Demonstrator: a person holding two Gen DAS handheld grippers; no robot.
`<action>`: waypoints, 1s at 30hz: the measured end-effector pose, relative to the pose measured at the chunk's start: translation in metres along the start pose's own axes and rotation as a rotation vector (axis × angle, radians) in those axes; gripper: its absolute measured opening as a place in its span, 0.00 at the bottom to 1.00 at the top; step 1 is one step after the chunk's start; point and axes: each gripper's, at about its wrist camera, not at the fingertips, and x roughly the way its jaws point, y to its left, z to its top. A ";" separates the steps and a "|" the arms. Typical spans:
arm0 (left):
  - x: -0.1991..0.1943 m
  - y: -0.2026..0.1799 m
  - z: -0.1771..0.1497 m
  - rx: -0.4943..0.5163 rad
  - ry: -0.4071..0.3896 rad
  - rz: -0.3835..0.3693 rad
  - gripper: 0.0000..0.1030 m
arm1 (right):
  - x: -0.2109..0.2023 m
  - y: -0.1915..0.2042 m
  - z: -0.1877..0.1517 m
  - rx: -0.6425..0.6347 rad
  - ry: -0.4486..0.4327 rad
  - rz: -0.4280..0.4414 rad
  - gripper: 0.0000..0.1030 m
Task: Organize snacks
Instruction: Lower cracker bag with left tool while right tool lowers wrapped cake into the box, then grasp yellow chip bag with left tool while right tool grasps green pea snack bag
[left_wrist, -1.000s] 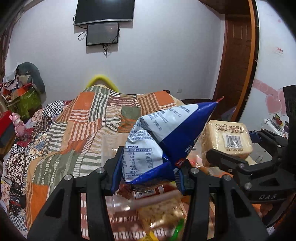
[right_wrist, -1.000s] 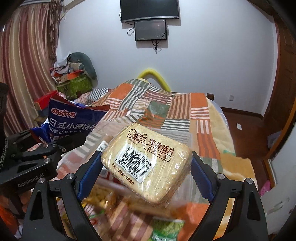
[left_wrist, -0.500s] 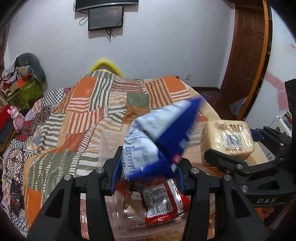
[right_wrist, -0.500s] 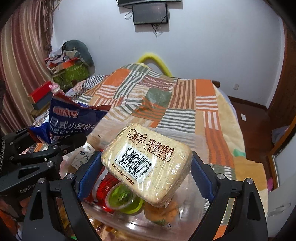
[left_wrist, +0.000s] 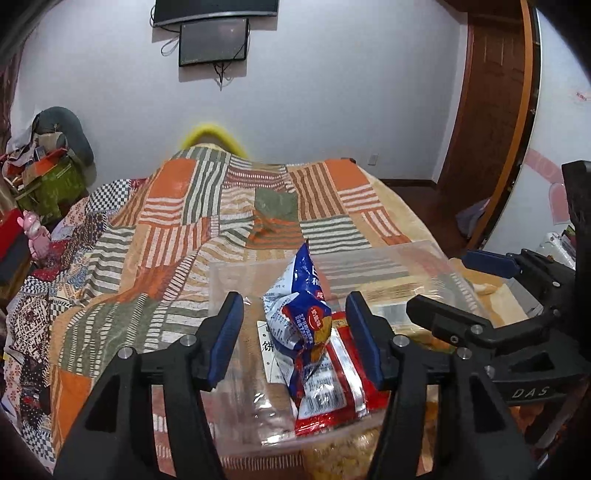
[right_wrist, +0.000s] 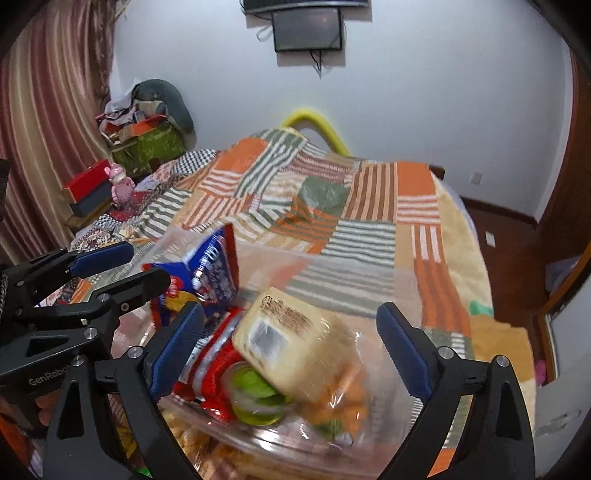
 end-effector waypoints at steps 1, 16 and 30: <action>-0.007 0.000 0.000 0.003 -0.010 -0.001 0.58 | -0.003 0.000 0.000 0.000 -0.006 0.004 0.92; -0.078 -0.004 -0.058 0.093 0.020 0.022 0.89 | -0.067 -0.009 -0.047 0.008 -0.031 -0.033 0.92; -0.054 -0.006 -0.137 -0.006 0.269 -0.021 0.93 | -0.071 -0.030 -0.121 0.074 0.099 -0.061 0.92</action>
